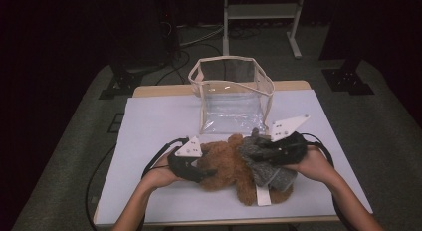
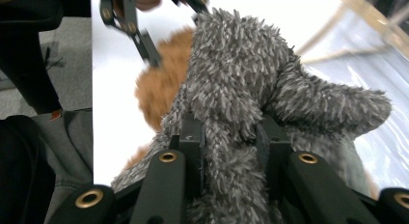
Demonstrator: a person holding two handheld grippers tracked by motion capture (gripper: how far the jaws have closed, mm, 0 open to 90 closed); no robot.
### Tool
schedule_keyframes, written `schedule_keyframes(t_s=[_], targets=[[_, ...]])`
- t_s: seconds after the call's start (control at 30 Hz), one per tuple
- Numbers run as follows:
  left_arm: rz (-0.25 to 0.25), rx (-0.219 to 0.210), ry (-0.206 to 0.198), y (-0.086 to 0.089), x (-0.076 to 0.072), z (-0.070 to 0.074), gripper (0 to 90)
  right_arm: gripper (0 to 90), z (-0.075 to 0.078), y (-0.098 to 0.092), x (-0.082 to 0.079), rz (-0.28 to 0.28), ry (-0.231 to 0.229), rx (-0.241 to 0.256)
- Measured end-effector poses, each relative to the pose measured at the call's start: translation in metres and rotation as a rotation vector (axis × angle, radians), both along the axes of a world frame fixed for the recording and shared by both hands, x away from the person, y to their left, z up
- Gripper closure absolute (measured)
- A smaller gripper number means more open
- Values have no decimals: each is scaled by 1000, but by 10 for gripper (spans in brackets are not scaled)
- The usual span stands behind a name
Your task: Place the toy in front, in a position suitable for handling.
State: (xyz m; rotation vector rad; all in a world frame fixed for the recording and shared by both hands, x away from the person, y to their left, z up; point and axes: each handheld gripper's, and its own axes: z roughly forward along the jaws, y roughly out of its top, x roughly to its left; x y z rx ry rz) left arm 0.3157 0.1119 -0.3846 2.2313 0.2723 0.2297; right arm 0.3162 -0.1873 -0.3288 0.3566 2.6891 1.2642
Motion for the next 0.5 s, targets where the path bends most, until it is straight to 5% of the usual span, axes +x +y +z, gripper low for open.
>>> schedule_keyframes(t_s=[0.1,0.23,0.43,0.5], targets=[[-20,7,-16,-15,0,-1,367,691,-4,25,5,31,-10,-63],[-16,7,-21,-15,1,-1,347,691,-14,32,9,25,-11,-124],[30,15,-25,5,2,0,284,694,-20,12,12,-2,13,-94],[39,-14,10,12,3,-5,299,694,-20,12,12,-2,12,-96]])
